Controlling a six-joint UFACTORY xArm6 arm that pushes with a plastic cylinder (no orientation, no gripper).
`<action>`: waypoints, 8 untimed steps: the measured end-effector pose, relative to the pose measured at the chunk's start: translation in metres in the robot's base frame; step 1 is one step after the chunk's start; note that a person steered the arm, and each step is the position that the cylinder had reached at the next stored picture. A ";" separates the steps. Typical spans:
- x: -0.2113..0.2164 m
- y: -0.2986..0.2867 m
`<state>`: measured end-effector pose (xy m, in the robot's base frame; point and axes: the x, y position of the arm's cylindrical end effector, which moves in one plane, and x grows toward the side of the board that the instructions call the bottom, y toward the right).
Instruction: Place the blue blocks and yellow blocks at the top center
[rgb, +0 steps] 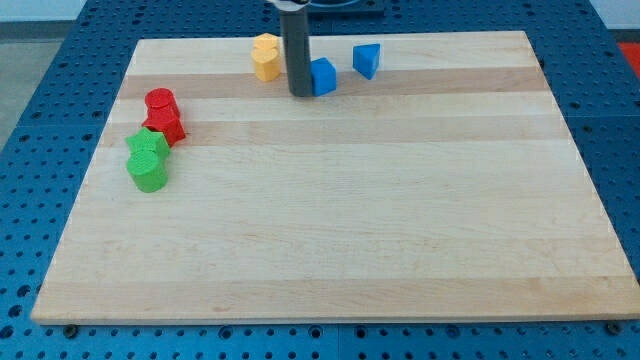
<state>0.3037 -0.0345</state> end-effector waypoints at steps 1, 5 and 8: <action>-0.016 0.006; 0.003 -0.129; -0.091 -0.071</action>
<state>0.2131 -0.1053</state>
